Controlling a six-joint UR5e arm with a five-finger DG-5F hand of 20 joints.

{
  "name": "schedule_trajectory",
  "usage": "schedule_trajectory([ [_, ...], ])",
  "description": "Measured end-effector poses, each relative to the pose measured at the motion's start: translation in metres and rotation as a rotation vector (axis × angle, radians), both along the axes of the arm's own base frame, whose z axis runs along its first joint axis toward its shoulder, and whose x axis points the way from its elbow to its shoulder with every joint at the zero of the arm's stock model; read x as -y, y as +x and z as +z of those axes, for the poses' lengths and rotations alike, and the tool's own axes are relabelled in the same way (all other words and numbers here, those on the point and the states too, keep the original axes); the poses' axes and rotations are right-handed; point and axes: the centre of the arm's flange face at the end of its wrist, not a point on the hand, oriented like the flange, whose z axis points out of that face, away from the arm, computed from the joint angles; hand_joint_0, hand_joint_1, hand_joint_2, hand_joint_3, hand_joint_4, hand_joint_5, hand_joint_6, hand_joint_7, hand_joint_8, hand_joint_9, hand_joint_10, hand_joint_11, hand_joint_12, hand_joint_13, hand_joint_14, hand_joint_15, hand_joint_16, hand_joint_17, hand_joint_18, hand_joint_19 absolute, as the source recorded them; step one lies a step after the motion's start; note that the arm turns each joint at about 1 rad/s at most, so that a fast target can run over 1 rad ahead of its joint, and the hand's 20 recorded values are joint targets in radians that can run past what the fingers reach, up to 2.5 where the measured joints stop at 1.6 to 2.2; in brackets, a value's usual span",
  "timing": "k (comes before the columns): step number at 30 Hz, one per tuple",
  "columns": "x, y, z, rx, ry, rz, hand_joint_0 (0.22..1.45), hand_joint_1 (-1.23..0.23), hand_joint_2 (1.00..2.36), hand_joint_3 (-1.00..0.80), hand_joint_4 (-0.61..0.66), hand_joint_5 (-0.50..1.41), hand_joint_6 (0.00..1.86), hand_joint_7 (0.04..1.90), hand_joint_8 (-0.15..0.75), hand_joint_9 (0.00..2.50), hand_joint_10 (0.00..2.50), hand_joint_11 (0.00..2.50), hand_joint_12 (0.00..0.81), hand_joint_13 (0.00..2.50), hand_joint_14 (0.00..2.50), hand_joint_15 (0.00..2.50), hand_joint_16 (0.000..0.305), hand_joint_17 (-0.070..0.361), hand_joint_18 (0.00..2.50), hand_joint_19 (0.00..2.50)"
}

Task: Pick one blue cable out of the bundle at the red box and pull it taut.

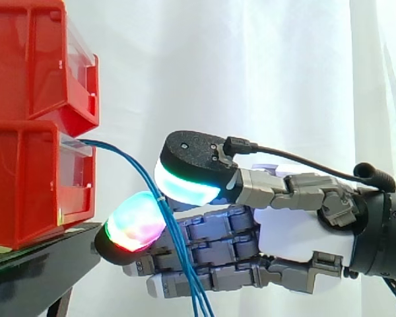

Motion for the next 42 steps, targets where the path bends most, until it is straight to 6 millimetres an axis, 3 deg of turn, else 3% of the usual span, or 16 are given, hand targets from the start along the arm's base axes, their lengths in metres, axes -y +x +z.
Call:
schedule_trajectory([
  [8, 0.005, 0.0, 0.0, -0.002, -0.007, -0.007, 0.55, -0.69, 1.01, -0.38, 0.19, -0.2, 0.86, 0.81, 0.294, 0.24, 0.0, 0.03, 0.399, 0.12, 0.0, 0.11, 0.059, 0.133, 0.19, 0.12],
  [16, 0.009, -0.001, -0.001, -0.016, -0.032, -0.01, 0.58, -0.68, 1.02, -0.25, 0.18, -0.21, 0.89, 0.84, 0.288, 0.24, 0.0, 0.03, 0.392, 0.13, 0.0, 0.11, 0.058, 0.13, 0.2, 0.11],
  [25, 0.007, -0.001, -0.001, -0.018, -0.039, -0.006, 0.55, -0.69, 1.0, -0.43, 0.19, -0.21, 0.89, 0.8, 0.293, 0.23, 0.0, 0.04, 0.398, 0.13, 0.0, 0.12, 0.059, 0.133, 0.2, 0.12],
  [38, -0.002, 0.0, 0.0, -0.025, -0.08, -0.003, 0.59, -0.69, 1.01, -0.27, 0.19, -0.2, 0.93, 0.83, 0.292, 0.27, 0.0, 0.07, 0.393, 0.16, 0.0, 0.12, 0.057, 0.129, 0.23, 0.11],
  [42, -0.002, 0.0, 0.0, -0.025, -0.082, -0.003, 0.61, -0.72, 1.02, -0.19, 0.12, -0.21, 0.94, 0.87, 0.29, 0.27, 0.0, 0.08, 0.391, 0.17, 0.0, 0.11, 0.057, 0.128, 0.25, 0.08],
])
